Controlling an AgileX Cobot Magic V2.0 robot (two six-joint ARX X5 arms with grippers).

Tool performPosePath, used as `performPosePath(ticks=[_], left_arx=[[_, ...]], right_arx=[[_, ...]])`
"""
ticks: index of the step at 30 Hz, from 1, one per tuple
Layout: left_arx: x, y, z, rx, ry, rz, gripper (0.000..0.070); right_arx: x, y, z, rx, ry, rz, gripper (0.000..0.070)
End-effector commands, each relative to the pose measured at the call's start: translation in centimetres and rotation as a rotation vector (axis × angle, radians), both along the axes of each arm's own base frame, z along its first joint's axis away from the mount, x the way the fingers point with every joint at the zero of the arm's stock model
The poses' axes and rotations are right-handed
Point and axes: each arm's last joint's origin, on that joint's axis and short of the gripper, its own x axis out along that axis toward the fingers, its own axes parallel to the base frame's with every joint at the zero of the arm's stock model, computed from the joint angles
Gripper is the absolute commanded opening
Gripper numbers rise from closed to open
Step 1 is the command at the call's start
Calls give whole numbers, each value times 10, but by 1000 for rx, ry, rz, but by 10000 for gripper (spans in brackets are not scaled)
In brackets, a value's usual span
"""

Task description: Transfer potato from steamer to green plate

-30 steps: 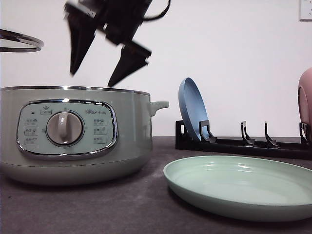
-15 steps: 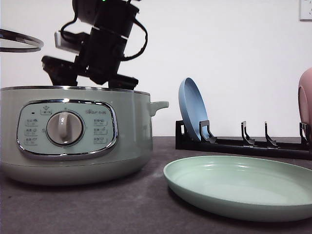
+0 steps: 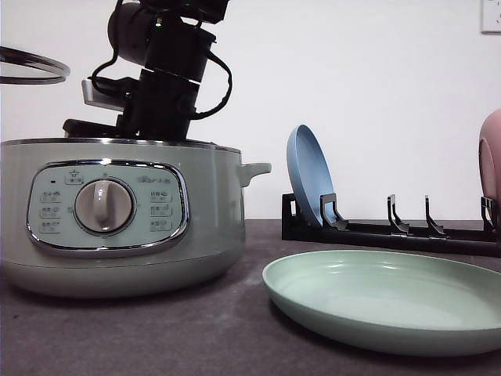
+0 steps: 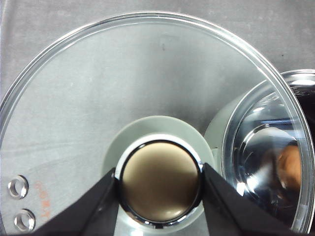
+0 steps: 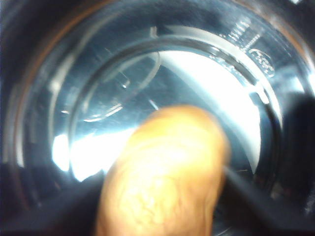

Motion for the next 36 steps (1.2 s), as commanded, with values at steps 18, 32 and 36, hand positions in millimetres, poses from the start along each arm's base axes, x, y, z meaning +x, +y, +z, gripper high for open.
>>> performPosePath(ticks=[18,32,36], left_arx=[[0,-1,10,3,-64,-21,0],[0,-19,11,-44,-67,-127,0],[0,-29,11,-46,-66,-170,0]], right_arx=[[-24,-42,119,161,-168,12,123],[-74,-142,207,206,-253,-55,122],[-91,-169,200,212,-263,-83,122]])
